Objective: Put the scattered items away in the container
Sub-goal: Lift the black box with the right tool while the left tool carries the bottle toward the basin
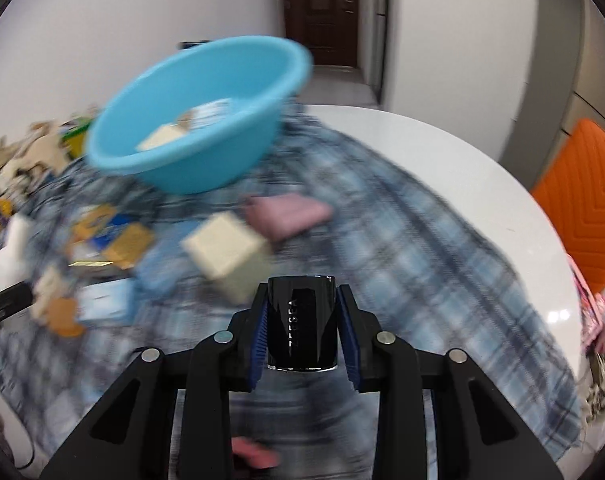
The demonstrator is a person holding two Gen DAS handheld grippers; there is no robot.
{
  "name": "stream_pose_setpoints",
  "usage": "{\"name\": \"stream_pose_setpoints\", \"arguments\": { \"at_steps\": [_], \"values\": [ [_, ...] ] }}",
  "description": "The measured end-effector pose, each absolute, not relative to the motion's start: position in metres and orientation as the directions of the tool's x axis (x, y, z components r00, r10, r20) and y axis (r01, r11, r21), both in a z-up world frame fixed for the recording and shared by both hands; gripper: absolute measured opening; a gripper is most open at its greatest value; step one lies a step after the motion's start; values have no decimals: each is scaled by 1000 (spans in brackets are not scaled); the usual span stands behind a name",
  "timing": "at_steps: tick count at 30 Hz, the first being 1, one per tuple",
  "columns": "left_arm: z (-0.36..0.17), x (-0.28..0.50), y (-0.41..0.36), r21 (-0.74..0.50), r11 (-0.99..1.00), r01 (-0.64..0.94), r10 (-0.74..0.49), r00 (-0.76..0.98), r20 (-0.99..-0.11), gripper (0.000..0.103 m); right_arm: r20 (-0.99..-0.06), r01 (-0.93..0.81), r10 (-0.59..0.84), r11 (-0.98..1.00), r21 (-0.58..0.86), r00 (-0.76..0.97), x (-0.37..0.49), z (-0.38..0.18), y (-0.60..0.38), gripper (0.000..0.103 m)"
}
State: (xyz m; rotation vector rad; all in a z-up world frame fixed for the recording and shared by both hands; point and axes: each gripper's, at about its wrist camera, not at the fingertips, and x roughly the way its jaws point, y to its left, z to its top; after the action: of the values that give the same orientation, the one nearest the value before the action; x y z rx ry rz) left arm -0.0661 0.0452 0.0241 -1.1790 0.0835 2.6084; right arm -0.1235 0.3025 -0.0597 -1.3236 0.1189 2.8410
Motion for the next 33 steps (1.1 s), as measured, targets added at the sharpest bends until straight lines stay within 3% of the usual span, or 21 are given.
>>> {"name": "stream_pose_setpoints", "arguments": {
  "at_steps": [5,14,22,33],
  "values": [
    [26,-59,33,-63,-966,-252,214,-637,-741,41,-774,66,-93,-996,66,-626,-125,-71,248,29],
    [27,-52,14,-65,-974,-217,194,-646,-739,41,-831,60,-92,-996,70,-548,-142,-115,229,29],
    [22,-58,15,-77,-972,-221,202,-632,-748,41,-843,64,-89,-996,65,-530,-142,-119,234,29],
    [21,-58,16,-87,-973,-213,207,-640,-740,41,-727,12,-36,-999,38,-686,-103,-72,230,29]
  ]
}}
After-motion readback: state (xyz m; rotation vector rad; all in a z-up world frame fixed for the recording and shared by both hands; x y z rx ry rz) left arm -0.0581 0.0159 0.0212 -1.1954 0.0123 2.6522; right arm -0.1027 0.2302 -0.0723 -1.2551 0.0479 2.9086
